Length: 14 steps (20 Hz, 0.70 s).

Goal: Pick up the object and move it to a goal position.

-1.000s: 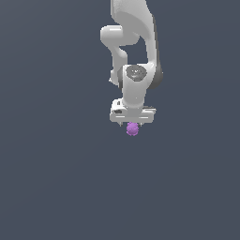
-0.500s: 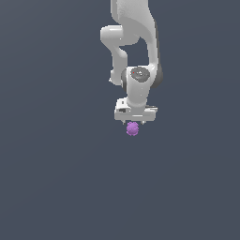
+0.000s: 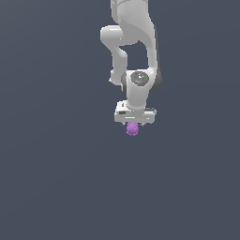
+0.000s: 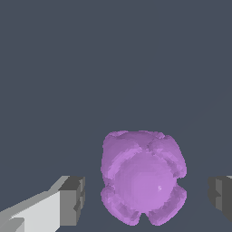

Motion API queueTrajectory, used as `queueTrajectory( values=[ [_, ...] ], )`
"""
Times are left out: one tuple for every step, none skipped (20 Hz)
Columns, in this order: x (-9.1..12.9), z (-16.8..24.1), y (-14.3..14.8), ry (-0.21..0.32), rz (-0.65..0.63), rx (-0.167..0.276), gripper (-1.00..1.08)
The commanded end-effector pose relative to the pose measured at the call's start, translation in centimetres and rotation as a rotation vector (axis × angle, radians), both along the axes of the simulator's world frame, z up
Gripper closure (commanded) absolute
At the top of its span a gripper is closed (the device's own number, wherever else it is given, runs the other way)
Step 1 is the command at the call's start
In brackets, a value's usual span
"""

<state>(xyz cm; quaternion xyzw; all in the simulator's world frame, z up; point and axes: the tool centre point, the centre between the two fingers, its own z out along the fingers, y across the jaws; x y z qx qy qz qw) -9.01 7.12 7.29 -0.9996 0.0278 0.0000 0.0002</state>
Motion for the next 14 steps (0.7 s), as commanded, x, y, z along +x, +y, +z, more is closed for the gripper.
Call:
queueTrajectory(
  values=[
    [-0.1,-1.2,0.0,0.001,0.0,0.0,-0.92],
    [-0.1,-1.7,0.0,0.001,0.0,0.0,-0.92],
    [-0.1,-2.1,0.0,0.001,0.0,0.0,-0.92],
    [-0.1,-2.4,0.0,0.0,-0.001,0.0,-0.92],
    [-0.1,-2.7,0.0,0.0,-0.001,0.0,-0.92],
    [-0.1,-3.0,0.0,0.0,-0.001,0.0,-0.92],
    [-0.1,-3.1,0.0,0.0,-0.001,0.0,-0.92],
    [-0.1,-3.3,0.0,0.0,-0.001,0.0,-0.92],
    [-0.1,-3.3,0.0,0.0,-0.001,0.0,-0.92],
    [-0.1,-3.4,0.0,0.0,-0.001,0.0,-0.92],
    [-0.1,-3.4,0.0,0.0,-0.001,0.0,1.08],
    [-0.1,-3.4,0.0,0.0,-0.001,0.0,1.08],
    [-0.1,-3.4,0.0,0.0,-0.001,0.0,1.08],
    [-0.1,-3.4,0.0,0.0,-0.001,0.0,1.08]
  ],
)
